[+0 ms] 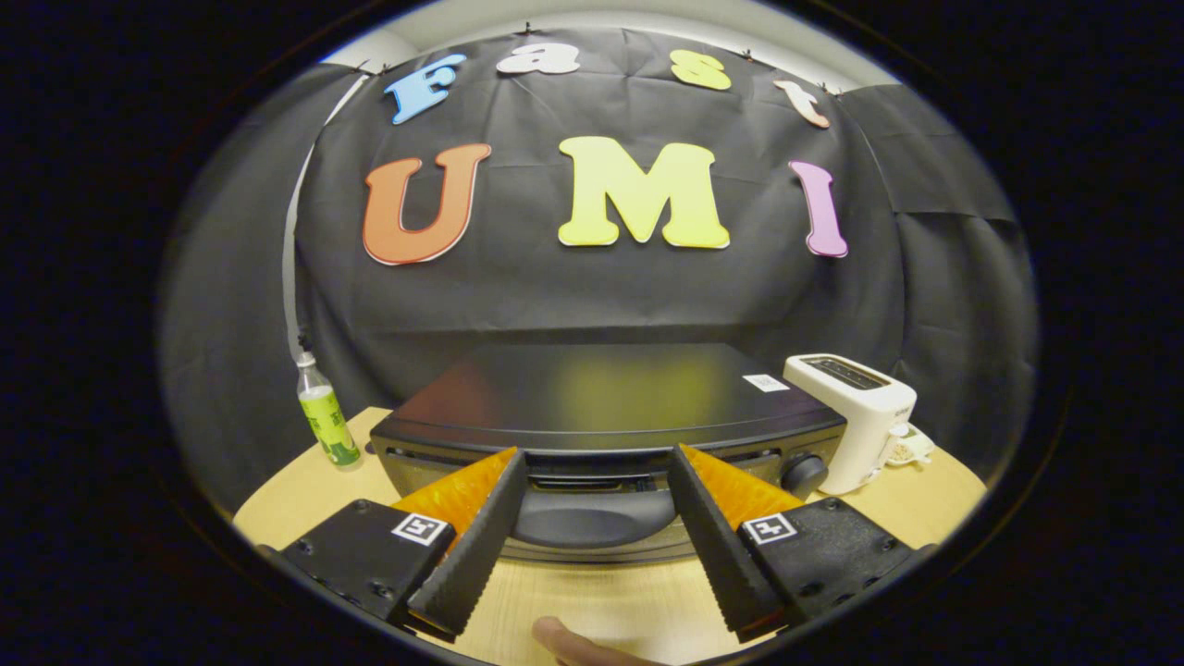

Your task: Open the toaster oven, put the food inside, and close the toaster oven door.

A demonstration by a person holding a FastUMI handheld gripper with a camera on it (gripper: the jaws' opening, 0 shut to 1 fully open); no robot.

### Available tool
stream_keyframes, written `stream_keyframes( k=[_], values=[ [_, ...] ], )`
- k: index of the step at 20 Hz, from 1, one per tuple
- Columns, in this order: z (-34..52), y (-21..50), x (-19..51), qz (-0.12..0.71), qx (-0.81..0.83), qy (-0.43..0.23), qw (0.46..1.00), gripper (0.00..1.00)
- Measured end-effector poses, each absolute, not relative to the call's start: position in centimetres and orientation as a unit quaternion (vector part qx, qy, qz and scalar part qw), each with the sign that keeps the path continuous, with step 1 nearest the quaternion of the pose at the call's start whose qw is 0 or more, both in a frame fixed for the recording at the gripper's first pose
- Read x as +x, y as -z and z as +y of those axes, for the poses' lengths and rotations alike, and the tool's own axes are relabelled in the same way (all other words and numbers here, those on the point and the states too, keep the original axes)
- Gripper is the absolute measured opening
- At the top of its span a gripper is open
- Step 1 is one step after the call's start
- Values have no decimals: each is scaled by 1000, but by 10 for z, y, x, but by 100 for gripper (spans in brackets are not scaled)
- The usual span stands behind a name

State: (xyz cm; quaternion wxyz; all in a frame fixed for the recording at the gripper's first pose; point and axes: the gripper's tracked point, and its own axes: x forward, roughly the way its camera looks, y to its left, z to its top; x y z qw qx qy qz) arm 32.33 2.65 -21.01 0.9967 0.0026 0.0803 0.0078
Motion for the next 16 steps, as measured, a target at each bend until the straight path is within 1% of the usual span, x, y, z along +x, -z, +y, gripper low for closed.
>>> stream_keyframes(
  k=[5, 10, 16],
  values=[
    [25, 225, 292, 93, 19, -8, 995, 100],
    [23, 248, 258, 130, 20, -17, 991, 100],
    [22, 269, 238, 170, 27, -19, 985, 100]
  ],
)
